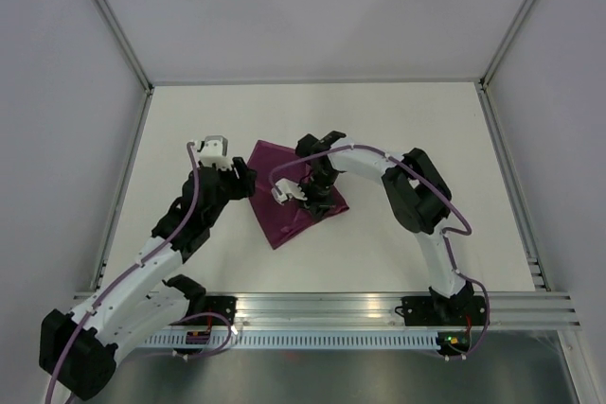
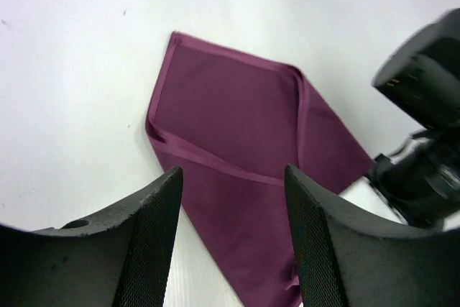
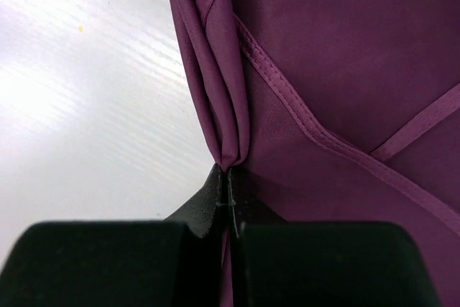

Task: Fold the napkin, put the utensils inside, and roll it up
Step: Roll the napkin with the utensil

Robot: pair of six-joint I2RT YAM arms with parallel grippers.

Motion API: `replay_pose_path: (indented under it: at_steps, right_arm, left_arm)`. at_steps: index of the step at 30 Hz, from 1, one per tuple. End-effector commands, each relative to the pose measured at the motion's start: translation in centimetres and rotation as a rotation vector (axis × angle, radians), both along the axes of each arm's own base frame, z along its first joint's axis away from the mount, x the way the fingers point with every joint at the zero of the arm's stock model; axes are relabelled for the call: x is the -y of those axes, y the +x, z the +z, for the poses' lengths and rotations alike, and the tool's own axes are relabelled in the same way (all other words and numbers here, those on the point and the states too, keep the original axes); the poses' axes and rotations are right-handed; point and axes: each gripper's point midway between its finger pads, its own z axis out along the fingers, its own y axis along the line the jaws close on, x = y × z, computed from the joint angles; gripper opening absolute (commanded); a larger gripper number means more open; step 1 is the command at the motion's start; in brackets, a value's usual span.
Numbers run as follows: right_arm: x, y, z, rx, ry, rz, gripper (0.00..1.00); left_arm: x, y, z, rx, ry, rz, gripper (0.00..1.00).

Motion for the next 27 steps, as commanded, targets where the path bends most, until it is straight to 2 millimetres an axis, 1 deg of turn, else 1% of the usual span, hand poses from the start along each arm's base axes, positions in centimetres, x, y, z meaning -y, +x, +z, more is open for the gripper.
replay_pose_path:
  at_steps: [1,2,3,4,5,6,7,8,9,10,11,12,13,14,15,16,17,19,20,21,22,24,27]
  right_arm:
    - [0.9,-1.3,1.5,-0.21,-0.016,-0.013,0.0]
    - [0.9,-1.0,1.5,-0.229,-0.015,-0.022,0.0]
    - [0.8,-1.0,1.0,-0.267,-0.019,-0.032,0.0]
    - [0.9,-0.6,1.4,-0.279,-0.022,-0.044,0.0]
    - [0.9,-0.5,1.4,-0.296,-0.03,-0.05,0.01]
    - [1.0,-0.6,0.6,-0.323,-0.05,-0.054,0.0]
    - [0.8,-0.5,1.1,-0.34,-0.052,-0.061,0.0]
    - [0.8,-0.4,0.9,-0.354,-0.06,-0.072,0.0]
    - [0.7,-0.3,0.5,-0.366,-0.066,-0.083,0.0]
    - [0.8,-0.1,0.3,-0.37,-0.069,-0.091,0.01]
    - [0.7,-0.2,0.1,-0.378,-0.078,-0.1,0.0]
    - [0.7,-0.2,-0.2,-0.387,-0.087,-0.11,0.0]
    - [0.7,0.0,-0.4,-0.392,-0.093,-0.119,0.0]
    - [0.7,-0.1,-0.5,-0.397,-0.096,-0.123,0.0]
    - [0.7,-0.1,-0.7,-0.404,-0.101,-0.128,0.01]
    - [0.7,-0.2,-0.8,-0.408,-0.102,-0.129,0.01]
    - [0.7,-0.2,-0.9,-0.412,-0.106,-0.131,0.0]
    - [0.7,-0.3,-1.0,-0.417,-0.107,-0.134,0.0]
    - [0.7,-0.3,-1.1,-0.421,-0.111,-0.138,0.0]
    - [0.7,-0.3,-1.1,-0.422,-0.112,-0.139,0.0]
    - [0.7,-0.3,-1.1,-0.424,-0.112,-0.141,0.01]
    - [0.8,-0.3,-1.4,-0.428,-0.117,-0.147,0.01]
    - [0.8,-0.2,-1.5,-0.43,-0.12,-0.149,0.0]
  left_arm:
    - [-1.1,0.2,4.0,0.172,-0.045,0.077,0.64]
    - [-1.1,0.0,4.5,0.199,-0.033,0.071,0.64]
    - [-1.3,-0.2,4.8,0.22,-0.033,0.075,0.64]
    - [-1.5,-0.5,6.0,0.263,-0.047,0.077,0.64]
    - [-1.3,-0.8,6.5,0.287,-0.024,0.055,0.64]
    - [-1.1,-1.0,7.1,0.306,-0.019,0.039,0.64]
    - [-0.9,-1.1,7.3,0.316,-0.007,0.032,0.64]
    - [-0.5,-1.3,7.8,0.33,0.007,0.017,0.64]
    - [-0.2,-1.4,7.8,0.335,0.023,0.013,0.64]
    - [0.3,-1.4,7.8,0.337,0.042,0.002,0.65]
    - [2.0,-1.8,7.8,0.351,0.091,-0.054,0.67]
    - [2.0,-1.7,7.7,0.353,0.146,-0.018,0.67]
    - [2.7,-1.8,7.6,0.358,0.192,-0.03,0.68]
    - [4.3,-2.5,7.6,0.378,0.267,-0.087,0.69]
    - [5.1,-2.2,7.2,0.37,0.318,-0.082,0.69]
    - [5.7,-2.4,7.1,0.372,0.349,-0.099,0.69]
    - [6.9,-2.8,6.8,0.382,0.391,-0.14,0.69]
    - [8.4,-3.0,5.7,0.385,0.444,-0.183,0.69]
    - [9.6,-3.5,4.8,0.399,0.492,-0.235,0.69]
    - [10.2,-4.0,4.2,0.4,0.521,-0.272,0.69]
    - [11.0,-4.4,3.9,0.413,0.535,-0.307,0.69]
    - [13.2,-5.9,3.0,0.439,0.571,-0.419,0.69]
    - [15.3,-7.2,0.7,0.413,0.624,-0.529,0.69]
